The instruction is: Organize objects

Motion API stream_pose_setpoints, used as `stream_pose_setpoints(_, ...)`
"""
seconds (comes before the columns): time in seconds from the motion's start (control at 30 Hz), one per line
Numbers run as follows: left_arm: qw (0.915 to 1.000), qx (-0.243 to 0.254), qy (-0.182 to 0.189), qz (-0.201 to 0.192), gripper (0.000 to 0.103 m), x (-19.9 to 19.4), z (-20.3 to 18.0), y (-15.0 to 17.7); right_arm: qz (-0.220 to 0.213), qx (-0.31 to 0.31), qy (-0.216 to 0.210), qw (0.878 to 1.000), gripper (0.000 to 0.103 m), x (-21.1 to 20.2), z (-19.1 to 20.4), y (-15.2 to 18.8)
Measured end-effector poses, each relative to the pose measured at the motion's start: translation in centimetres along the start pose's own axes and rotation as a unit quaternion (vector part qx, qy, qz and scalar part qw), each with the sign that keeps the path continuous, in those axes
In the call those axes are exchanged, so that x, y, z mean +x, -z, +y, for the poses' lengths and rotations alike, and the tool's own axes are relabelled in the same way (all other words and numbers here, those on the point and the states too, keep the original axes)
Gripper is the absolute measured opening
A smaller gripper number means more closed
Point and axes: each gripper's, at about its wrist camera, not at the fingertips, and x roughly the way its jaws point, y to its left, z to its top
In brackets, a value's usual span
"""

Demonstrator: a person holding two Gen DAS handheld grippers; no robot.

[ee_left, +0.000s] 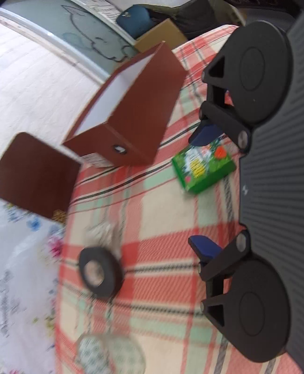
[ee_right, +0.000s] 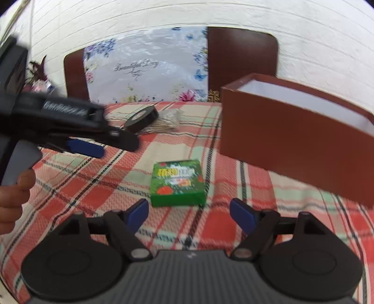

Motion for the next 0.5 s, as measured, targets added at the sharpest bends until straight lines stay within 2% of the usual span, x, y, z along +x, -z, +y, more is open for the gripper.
stream_pose_setpoints(0.07,0.9996,0.004,-0.008,0.028,0.077,2.1,-0.7,0.4,0.002,-0.024,0.004,1.0,0.083,1.1,0.7,-0.5)
stream_pose_setpoints(0.1,0.9995,0.021,-0.018,0.017,0.074,2.6,-1.3,0.7,0.007,-0.033,0.001,0.999,0.082,1.9,0.9,-0.7)
stream_pose_setpoints(0.13,0.9986,0.044,-0.026,0.013,0.058,2.9,-2.0,0.9,0.015,-0.04,0.001,0.999,0.07,2.8,1.1,-0.9)
stream_pose_setpoints(0.17,0.9984,0.051,-0.016,0.017,0.05,3.0,-2.5,0.8,0.03,-0.042,-0.003,0.999,0.062,3.9,1.1,-0.9)
stream_pose_setpoints(0.23,0.9984,0.052,-0.018,0.012,0.04,2.3,-3.2,0.1,0.033,-0.012,-0.012,0.999,0.061,4.4,0.6,-1.2)
stream_pose_setpoints(0.27,0.9986,0.052,-0.009,0.005,0.04,1.6,-3.5,-0.3,0.024,-0.006,-0.006,1.0,0.061,4.1,0.6,-1.3)
stream_pose_setpoints(0.3,0.9986,0.052,0.005,-0.012,0.039,0.5,-4.0,-1.0,0.009,-0.006,0.004,1.0,0.061,3.4,0.6,-1.2)
stream_pose_setpoints(0.37,0.9956,0.071,0.025,-0.056,0.039,-1.4,-5.5,-2.5,-0.051,-0.016,0.028,0.998,0.061,1.3,0.8,-1.3)
stream_pose_setpoints(0.43,0.9909,0.096,0.037,-0.087,0.04,-2.2,-7.6,-4.2,-0.122,-0.041,0.062,0.99,0.061,-0.6,0.8,-2.1)
stream_pose_setpoints(0.5,0.9865,0.12,0.045,-0.102,0.04,-1.6,-9.7,-6.0,-0.165,-0.043,0.09,0.981,0.062,-1.4,-0.2,-3.2)
